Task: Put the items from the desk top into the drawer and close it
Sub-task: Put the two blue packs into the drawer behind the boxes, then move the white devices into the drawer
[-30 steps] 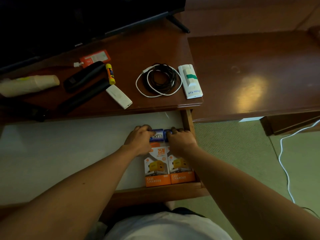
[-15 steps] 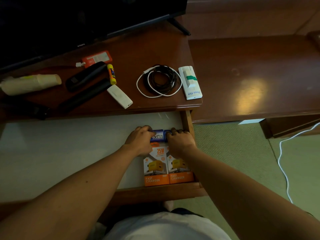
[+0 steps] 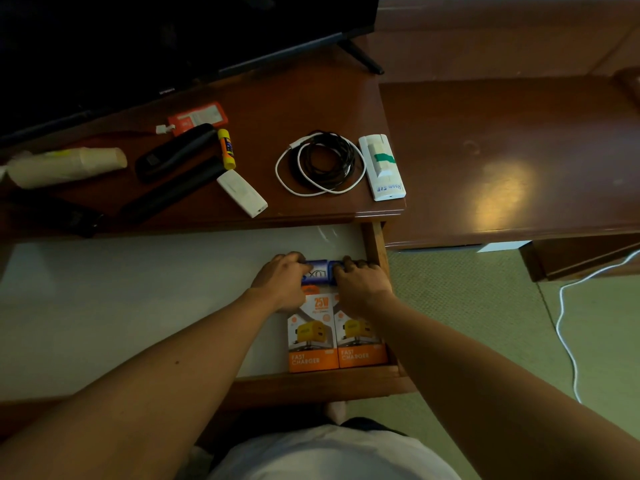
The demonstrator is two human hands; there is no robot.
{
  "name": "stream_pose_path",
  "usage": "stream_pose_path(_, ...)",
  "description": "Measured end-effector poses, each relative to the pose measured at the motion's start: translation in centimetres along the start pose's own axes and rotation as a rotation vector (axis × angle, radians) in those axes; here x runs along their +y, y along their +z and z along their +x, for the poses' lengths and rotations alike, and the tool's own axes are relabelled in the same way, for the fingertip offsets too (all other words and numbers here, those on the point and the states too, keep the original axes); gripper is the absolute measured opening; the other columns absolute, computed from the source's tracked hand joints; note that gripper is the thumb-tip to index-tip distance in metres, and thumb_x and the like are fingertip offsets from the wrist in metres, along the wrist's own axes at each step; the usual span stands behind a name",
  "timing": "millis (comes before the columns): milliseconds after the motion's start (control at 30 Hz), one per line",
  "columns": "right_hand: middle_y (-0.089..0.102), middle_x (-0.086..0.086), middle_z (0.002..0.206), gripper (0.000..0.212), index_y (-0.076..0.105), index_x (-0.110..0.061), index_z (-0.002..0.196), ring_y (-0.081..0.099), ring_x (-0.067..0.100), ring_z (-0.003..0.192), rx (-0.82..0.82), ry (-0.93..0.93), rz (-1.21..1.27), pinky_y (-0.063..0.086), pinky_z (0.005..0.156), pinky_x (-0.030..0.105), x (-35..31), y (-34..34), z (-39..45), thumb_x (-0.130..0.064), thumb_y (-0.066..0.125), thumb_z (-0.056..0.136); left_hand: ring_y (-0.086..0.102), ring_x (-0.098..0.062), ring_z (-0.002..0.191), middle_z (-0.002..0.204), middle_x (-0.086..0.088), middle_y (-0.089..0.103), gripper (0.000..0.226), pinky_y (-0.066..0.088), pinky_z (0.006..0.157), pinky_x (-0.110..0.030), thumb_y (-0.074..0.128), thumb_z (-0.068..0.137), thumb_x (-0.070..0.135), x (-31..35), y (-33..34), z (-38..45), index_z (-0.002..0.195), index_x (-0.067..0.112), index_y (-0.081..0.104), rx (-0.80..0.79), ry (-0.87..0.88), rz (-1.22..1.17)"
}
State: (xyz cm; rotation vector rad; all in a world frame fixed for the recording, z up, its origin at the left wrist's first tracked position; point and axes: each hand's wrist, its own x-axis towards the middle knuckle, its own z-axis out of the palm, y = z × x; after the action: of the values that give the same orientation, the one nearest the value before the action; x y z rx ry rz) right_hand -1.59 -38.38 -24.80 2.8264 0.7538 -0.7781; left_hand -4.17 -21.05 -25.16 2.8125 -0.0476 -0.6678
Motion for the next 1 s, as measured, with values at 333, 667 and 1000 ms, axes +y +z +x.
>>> stream_pose_path(333, 0.045, 0.012, 0.146, 0.058, 0.043, -0.015, 0.142, 0.054, 0.033, 0.122, 0.083, 0.004, 0.127, 0.047, 0.097, 0.045, -0.1, -1.8, -0.9, -0.029, 0.064, 0.090, 0.041, -0.027, 0.133, 0.148, -0.004, 0.042, 0.059, 0.042, 0.108, -0.040, 0.067, 0.087, 0.021, 0.8, -1.4, -1.2, 0.143, 0.021, 0.051, 0.082, 0.001, -0.066)
stream_pose_path(667, 0.063, 0.007, 0.116, 0.033, 0.061, -0.015, 0.122, 0.062, 0.030, 0.100, 0.495, -0.019, 0.378, 0.055, 0.078, 0.045, 0.7, -6.9, -1.6, -0.020, 0.052, 0.090, 0.054, -0.022, 0.118, 0.132, 0.000, 0.055, 0.039, 0.050, 0.097, -0.040, 0.056, 0.089, 0.010, 1.1, -7.1, -2.4, 0.127, 0.015, 0.064, 0.443, -0.008, -0.267)
stream_pose_path(1000, 0.058, 0.012, 0.119, 0.026, 0.059, -0.011, 0.116, 0.052, 0.033, 0.108, 0.705, 0.202, 0.442, 0.049, 0.085, 0.047, 1.9, -11.2, 0.6, -0.020, 0.054, 0.092, 0.055, -0.036, 0.112, 0.133, -0.016, 0.046, 0.036, 0.050, 0.085, -0.042, 0.059, 0.093, 0.025, -0.8, -11.7, 0.1, 0.127, 0.015, 0.054, 0.562, -0.446, -0.419)
